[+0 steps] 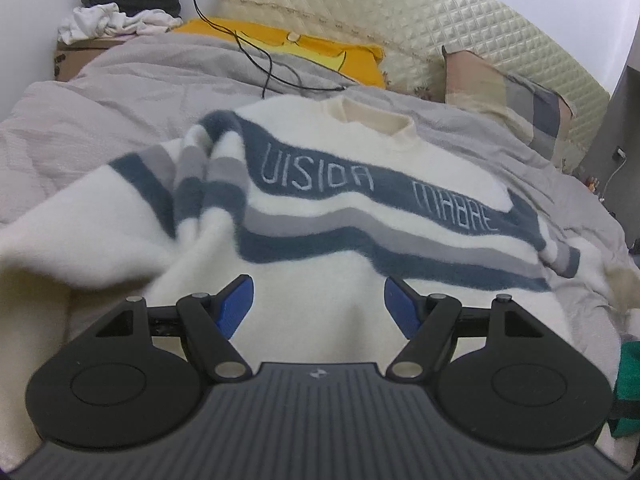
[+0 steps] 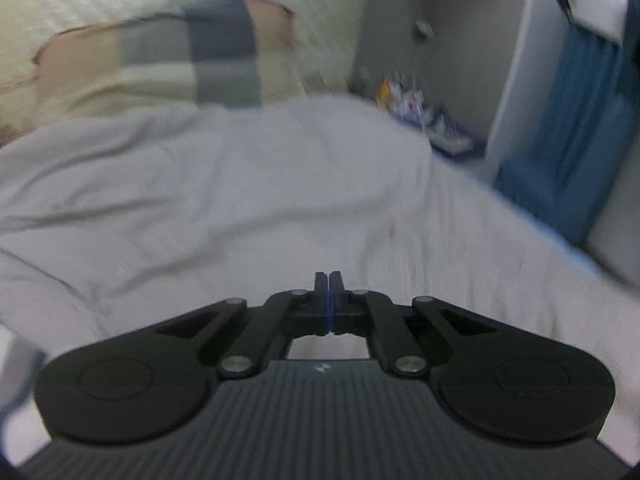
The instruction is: Fold large clothes
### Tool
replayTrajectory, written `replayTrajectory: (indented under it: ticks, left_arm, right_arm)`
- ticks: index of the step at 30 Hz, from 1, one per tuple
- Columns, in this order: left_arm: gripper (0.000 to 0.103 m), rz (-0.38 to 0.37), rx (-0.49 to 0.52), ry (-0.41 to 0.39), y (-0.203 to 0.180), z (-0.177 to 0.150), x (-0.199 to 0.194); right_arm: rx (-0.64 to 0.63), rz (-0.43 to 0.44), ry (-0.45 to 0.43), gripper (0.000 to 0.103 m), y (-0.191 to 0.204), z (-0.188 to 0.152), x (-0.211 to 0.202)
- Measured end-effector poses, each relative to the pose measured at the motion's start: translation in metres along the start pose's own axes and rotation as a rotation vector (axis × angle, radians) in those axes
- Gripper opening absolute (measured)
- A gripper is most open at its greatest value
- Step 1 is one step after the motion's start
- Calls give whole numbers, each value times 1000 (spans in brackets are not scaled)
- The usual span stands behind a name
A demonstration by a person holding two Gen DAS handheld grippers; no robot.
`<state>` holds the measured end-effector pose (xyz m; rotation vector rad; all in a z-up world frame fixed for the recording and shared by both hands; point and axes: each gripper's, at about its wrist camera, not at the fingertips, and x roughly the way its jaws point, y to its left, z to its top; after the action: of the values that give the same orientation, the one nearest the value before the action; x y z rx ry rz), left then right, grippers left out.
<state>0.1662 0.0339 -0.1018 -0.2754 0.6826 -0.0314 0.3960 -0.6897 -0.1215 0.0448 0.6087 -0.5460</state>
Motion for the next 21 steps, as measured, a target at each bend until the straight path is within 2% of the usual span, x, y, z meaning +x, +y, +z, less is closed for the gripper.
replayTrajectory:
  ticks: [5,8,10,12,16,21]
  left_arm:
    - [76,9,34,9,-3,-1,10]
    - [76,5,18,16,0,1,6]
    - [76,36,20,18,6,7,0]
    - [76,41,6,1,18,11,-8]
    - [76,37,-58,-32,41,19,-28]
    - [76,48,-55,-81,57,22,-59]
  right_arm:
    - [55,32,28,3,-18,-33,10]
    - [74,40,32,3,-15,-31,-6]
    - [56,38,28,3,-8,-22,-19]
    - [41,52,3,3,2,-11,-42]
    - [58,149,-47,3,25,0,-102]
    - [20,277,-72,3,68,-12,-182]
